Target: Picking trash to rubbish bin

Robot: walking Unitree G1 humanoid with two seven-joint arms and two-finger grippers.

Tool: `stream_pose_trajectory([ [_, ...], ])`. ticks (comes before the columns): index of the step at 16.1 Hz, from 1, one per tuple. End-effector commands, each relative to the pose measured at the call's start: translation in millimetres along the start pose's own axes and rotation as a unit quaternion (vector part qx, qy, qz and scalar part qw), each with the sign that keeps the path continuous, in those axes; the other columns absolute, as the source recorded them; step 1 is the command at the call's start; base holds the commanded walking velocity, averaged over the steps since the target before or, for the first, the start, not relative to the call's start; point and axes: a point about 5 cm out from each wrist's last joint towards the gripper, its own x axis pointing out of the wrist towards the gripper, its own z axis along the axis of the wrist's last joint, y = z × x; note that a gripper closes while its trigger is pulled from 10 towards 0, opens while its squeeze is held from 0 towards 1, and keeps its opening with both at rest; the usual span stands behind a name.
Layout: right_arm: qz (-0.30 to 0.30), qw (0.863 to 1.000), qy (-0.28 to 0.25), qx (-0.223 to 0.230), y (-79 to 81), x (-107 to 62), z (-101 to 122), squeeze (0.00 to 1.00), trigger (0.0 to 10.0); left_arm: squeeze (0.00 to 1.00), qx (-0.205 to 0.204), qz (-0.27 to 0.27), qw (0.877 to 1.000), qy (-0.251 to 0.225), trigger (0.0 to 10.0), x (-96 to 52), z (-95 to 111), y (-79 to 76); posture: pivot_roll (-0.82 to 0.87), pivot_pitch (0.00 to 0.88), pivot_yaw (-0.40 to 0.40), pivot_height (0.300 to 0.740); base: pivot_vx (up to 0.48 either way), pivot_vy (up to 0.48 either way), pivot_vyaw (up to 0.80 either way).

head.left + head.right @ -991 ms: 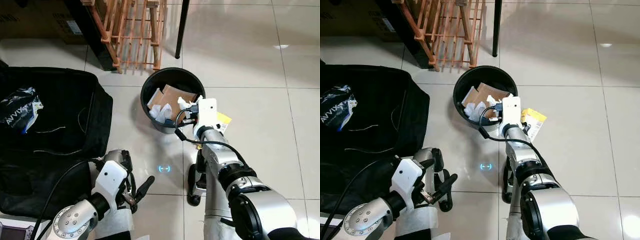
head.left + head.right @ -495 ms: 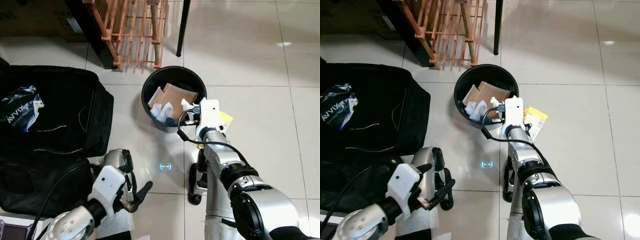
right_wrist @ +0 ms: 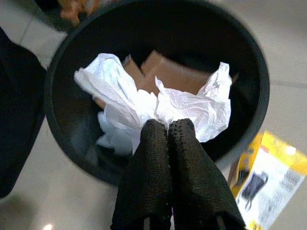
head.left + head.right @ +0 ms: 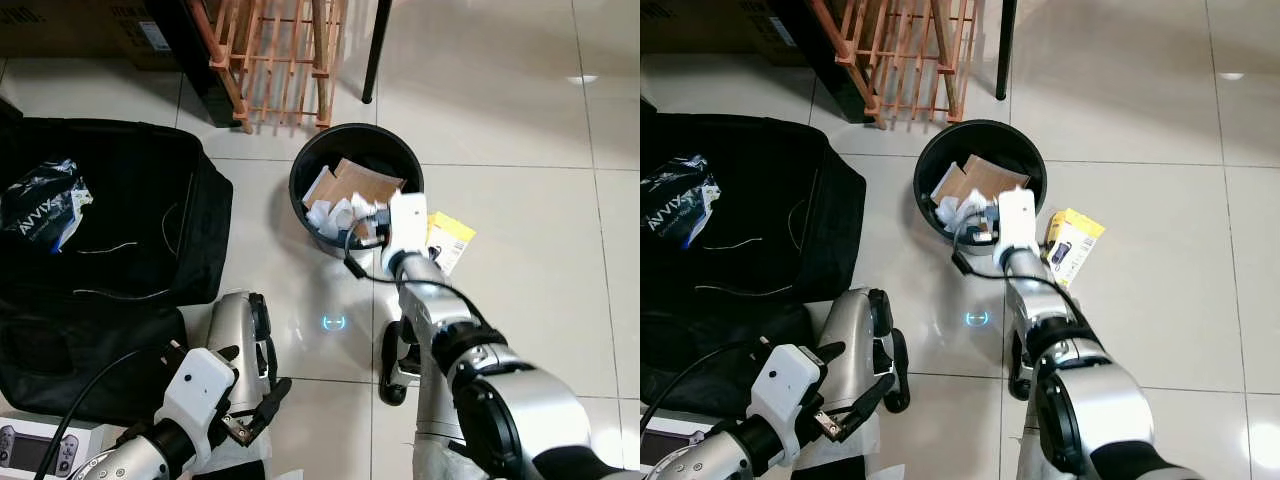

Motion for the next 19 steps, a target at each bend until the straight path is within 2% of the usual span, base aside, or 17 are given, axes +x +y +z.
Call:
stream_pose_trajectory([
  [1,0.0,1.0,0.014,-0.003,2.9,-3.0,-10.3,0.0,0.0,0.0,-0.013,0.002,1.0,0.019,10.0,-5.6,-6.3,-3.0,0.39,0.611,0.068,0.56,0.0,0.0,0.0],
  [6,-0.02,1.0,0.003,-0.011,-5.9,-0.7,-2.7,0.0,0.0,0.0,-0.016,0.005,1.0,0.026,10.0,-9.9,-8.7,-5.2,0.4,0.617,0.066,0.56,0.0,0.0,0.0],
  [7,-0.021,1.0,0.006,-0.016,-7.0,-1.0,-3.6,0.25,4.0,0.0,-0.017,0.006,0.999,0.027,10.0,-10.5,-8.9,-5.6,0.4,0.619,0.065,0.56,0.0,0.0,0.0],
  [8,-0.022,1.0,0.007,-0.017,-7.2,-1.1,-4.4,1.0,9.8,0.0,-0.017,0.006,0.999,0.027,10.0,-10.8,-8.8,-6.0,0.4,0.62,0.065,0.56,0.0,0.0,0.0],
  [12,-0.028,1.0,0.01,-0.012,-7.4,-2.0,-6.7,1.0,10.0,0.0,-0.019,0.006,0.999,0.033,10.0,-13.0,-10.8,-6.7,0.4,0.629,0.068,0.56,0.0,0.0,0.0],
  [19,-0.025,0.999,0.034,-0.006,-8.8,-8.2,-24.1,1.0,10.0,0.0,-0.022,0.002,0.999,0.036,10.0,-12.5,-12.2,-9.6,0.38,0.638,0.067,0.56,0.0,0.0,0.0],
])
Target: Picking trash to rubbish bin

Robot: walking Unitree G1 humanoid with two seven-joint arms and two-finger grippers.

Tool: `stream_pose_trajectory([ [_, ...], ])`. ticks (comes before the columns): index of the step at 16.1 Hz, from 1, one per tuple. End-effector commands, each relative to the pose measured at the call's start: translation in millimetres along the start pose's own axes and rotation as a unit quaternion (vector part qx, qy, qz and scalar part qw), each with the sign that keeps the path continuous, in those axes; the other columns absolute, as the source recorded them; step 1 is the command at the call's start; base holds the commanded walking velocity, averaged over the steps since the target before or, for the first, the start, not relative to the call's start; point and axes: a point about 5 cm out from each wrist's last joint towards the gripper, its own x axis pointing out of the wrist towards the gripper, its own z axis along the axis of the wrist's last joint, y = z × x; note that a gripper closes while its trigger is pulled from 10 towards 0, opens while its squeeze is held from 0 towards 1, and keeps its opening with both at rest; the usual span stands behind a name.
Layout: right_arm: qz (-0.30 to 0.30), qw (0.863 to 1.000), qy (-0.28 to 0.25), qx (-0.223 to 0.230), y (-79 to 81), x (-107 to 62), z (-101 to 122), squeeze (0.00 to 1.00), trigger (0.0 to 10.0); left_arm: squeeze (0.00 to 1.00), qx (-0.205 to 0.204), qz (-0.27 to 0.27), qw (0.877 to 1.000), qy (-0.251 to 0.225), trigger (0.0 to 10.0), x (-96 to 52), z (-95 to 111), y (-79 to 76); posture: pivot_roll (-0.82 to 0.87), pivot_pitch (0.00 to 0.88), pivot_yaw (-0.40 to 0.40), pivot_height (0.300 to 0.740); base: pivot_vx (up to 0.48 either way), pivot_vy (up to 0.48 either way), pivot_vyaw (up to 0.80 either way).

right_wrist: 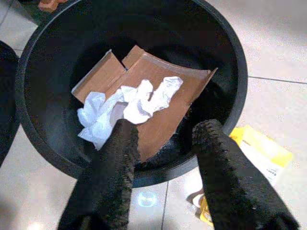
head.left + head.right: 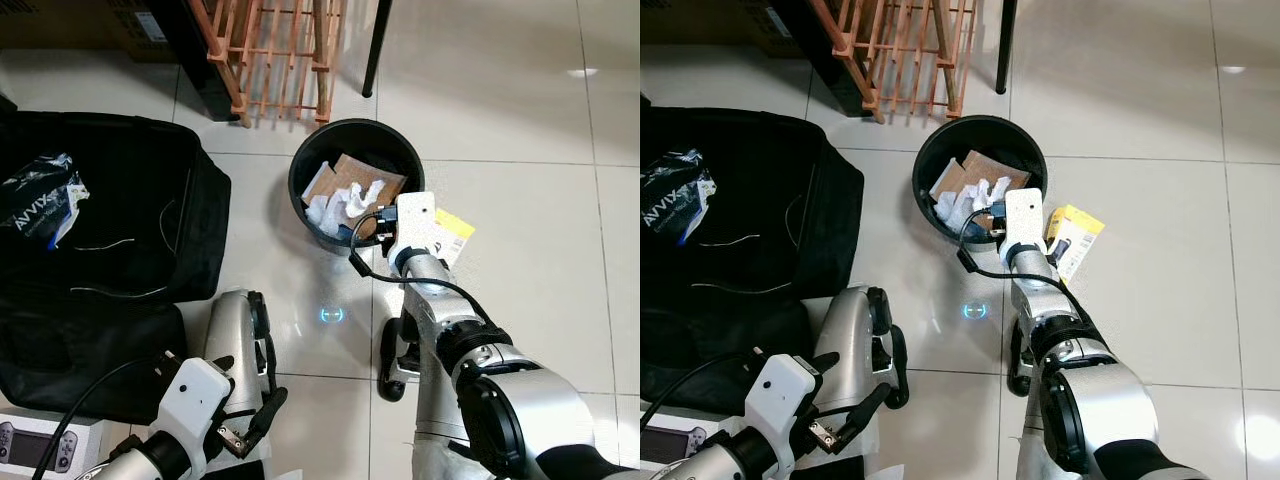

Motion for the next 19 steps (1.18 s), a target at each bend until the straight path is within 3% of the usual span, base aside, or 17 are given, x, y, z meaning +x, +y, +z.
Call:
stream_pose_trajectory([
  [1,0.003,0.999,0.036,0.001,1.6,-6.6,-20.9,1.0,10.0,0.0,-0.014,-0.005,1.0,0.023,10.0,-3.1,-9.1,-5.1,0.37,0.636,0.066,0.56,0.0,0.0,0.0],
  [4,-0.001,1.0,0.028,-0.01,-5.0,-5.5,-17.3,1.0,10.0,0.0,-0.011,-0.01,1.0,0.013,10.0,7.1,-7.7,-4.0,0.35,0.607,0.057,0.56,0.0,0.0,0.0],
  [5,-0.002,1.0,0.025,-0.01,-6.6,-5.2,-16.0,0.39,10.0,0.0,-0.01,-0.011,1.0,0.009,10.0,10.1,-6.9,-3.1,0.34,0.597,0.054,0.56,0.0,0.0,0.0],
  [6,-0.001,1.0,0.024,-0.008,-7.1,-5.1,-15.7,0.39,10.0,0.0,-0.009,-0.011,1.0,0.008,10.0,11.3,-6.7,-2.8,0.34,0.597,0.054,0.56,0.0,0.0,0.0],
  [7,-0.003,1.0,0.017,-0.013,-11.9,-5.0,-14.0,0.0,10.0,0.0,-0.006,-0.009,1.0,-0.001,10.0,18.5,-4.2,0.2,0.33,0.568,0.046,0.56,0.0,0.0,0.0],
  [10,-0.014,1.0,-0.003,-0.014,-20.8,-4.2,-7.6,0.0,10.0,0.0,0.0,-0.011,1.0,-0.013,10.0,30.9,-2.1,4.4,0.3,0.519,0.037,0.56,0.0,0.0,0.0],
  [13,-0.024,1.0,-0.014,-0.01,-27.4,-3.8,-3.7,0.0,10.0,0.0,0.009,-0.012,0.999,-0.032,10.0,48.2,4.4,11.1,0.28,0.449,0.041,0.59,0.0,0.0,0.0],
  [19,-0.04,0.999,-0.02,-0.021,-45.9,-6.4,-4.0,0.0,10.0,0.0,0.023,-0.033,0.997,-0.059,10.0,72.8,12.3,9.8,0.24,0.331,0.044,0.645,0.0,0.0,0.0],
])
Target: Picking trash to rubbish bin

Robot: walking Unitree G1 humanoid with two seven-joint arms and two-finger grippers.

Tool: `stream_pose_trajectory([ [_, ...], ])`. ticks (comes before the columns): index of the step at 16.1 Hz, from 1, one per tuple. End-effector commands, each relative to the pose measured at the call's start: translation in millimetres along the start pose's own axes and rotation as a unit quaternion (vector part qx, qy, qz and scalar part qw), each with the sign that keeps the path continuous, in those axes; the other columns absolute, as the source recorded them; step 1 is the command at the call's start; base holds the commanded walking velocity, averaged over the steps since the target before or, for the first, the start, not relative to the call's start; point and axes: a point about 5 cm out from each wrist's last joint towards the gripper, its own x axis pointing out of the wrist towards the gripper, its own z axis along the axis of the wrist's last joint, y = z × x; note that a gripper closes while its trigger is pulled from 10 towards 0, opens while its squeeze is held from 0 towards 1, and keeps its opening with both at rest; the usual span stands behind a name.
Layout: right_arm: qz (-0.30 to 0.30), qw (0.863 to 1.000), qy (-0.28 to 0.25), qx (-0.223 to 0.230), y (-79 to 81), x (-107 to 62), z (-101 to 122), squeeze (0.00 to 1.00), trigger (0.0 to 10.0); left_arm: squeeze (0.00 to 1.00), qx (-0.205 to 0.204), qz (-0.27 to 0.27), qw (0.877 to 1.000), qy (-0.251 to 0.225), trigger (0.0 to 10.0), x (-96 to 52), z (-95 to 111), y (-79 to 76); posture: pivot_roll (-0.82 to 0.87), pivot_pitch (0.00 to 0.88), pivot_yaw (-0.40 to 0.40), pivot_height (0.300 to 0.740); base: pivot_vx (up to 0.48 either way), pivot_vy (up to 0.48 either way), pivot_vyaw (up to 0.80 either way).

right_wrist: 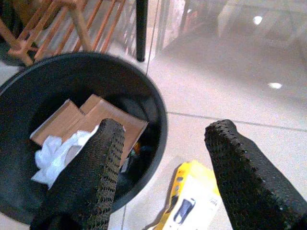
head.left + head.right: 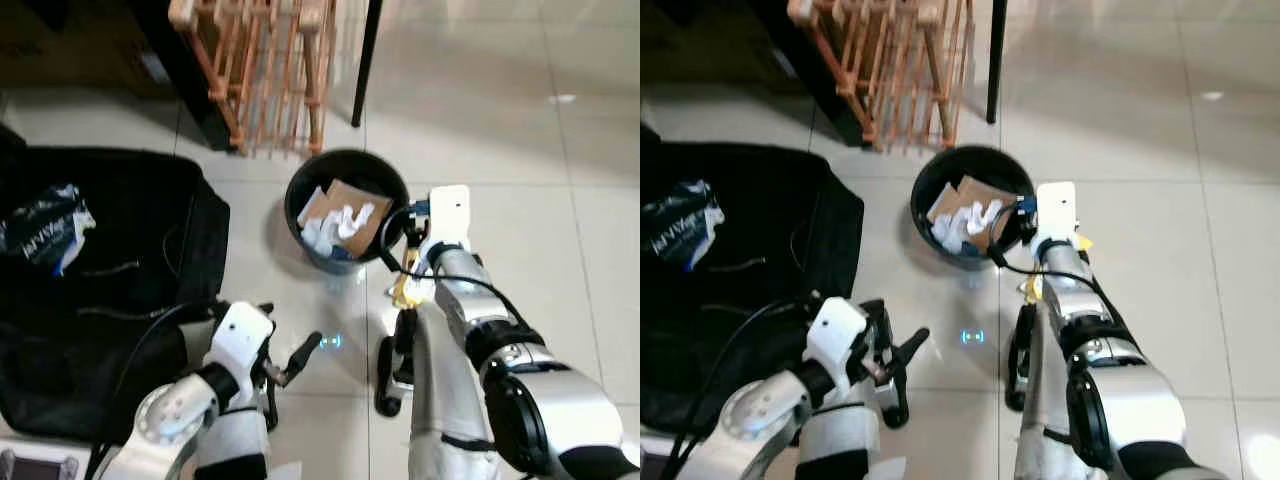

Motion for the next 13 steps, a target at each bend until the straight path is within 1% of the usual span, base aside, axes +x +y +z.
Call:
stream_pose_trajectory([
  [1,-0.005,1.0,0.006,0.004,-5.3,-3.7,-7.6,0.0,10.0,0.0,-0.005,-0.009,1.0,0.015,10.0,1.4,-9.7,-3.4,0.22,0.312,0.044,0.66,0.0,0.0,0.0],
  [3,-0.008,1.0,0.004,0.0,-11.4,-3.5,-6.6,0.0,10.0,0.0,0.0,-0.012,1.0,0.008,10.0,11.1,-9.0,0.4,0.2,0.279,0.043,0.68,0.0,0.0,0.0],
  [4,-0.011,1.0,0.001,-0.004,-16.3,-3.7,-5.7,0.0,10.0,0.0,0.005,-0.013,1.0,-0.002,10.0,18.9,-5.3,3.5,0.19,0.26,0.042,0.695,0.0,0.0,0.0],
  [6,-0.008,1.0,-0.002,-0.009,-18.0,-3.6,-4.8,0.0,10.0,0.0,0.008,-0.012,1.0,-0.009,10.0,25.9,-3.6,6.2,0.17,0.235,0.041,0.71,0.0,0.0,0.0],
  [8,0.002,1.0,-0.007,-0.016,-18.9,-3.0,-2.1,0.0,10.0,0.0,0.01,-0.013,1.0,-0.019,10.0,36.5,-2.9,8.5,0.15,0.204,0.04,0.735,0.0,0.0,0.0],
  [13,0.044,0.998,-0.014,-0.036,-13.2,-4.4,-1.8,0.0,10.0,0.0,0.003,0.003,1.0,-0.02,10.0,45.6,-7.1,10.4,0.12,0.157,0.032,0.74,0.0,0.0,0.0],
])
